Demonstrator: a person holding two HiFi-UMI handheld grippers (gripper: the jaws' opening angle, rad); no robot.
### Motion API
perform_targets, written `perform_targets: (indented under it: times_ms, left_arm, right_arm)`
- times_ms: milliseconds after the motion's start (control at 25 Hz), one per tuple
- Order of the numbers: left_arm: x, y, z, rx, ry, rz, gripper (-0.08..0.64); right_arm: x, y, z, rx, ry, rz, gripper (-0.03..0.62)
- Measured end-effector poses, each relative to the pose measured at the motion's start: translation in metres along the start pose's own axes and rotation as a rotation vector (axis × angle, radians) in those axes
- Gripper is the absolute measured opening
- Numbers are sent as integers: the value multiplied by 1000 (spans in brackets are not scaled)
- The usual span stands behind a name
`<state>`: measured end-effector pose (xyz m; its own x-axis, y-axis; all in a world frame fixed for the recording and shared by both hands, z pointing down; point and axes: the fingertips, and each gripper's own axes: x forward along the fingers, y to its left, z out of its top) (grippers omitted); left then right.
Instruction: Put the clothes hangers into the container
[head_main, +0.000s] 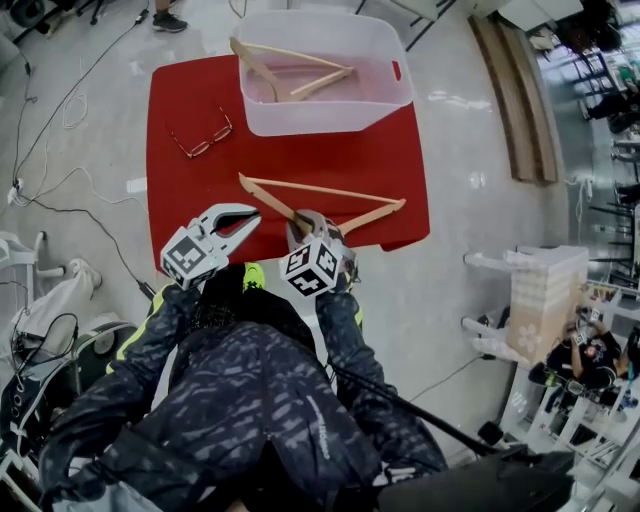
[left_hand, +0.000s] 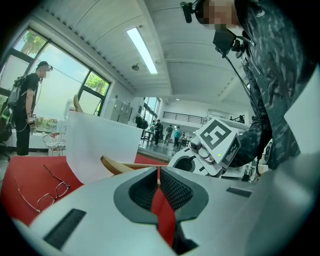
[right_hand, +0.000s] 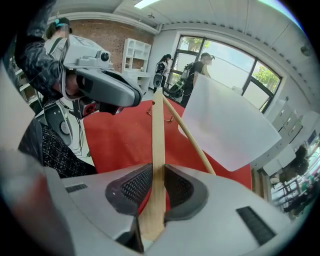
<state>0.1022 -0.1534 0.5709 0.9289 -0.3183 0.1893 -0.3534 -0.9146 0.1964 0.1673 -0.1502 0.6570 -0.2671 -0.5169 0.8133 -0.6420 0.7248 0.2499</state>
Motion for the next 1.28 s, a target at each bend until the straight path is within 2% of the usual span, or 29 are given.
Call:
perform_targets:
  times_ms: [200, 360, 840, 1280]
  left_arm:
    - [3, -1, 4, -2, -17, -7, 14]
    - [-4, -3, 16, -27, -21, 19, 13]
    - [-21, -33, 27, 47, -66, 24, 12]
    - [-24, -32, 89, 101, -109, 33, 14]
  right_arm:
    - [-12, -4, 11, 21, -37, -19, 83]
    - [-31, 1, 24, 36, -70, -28, 83]
    - [-74, 8, 34, 36, -155, -79, 83]
    - [-116, -19, 75, 17, -249, -149, 83]
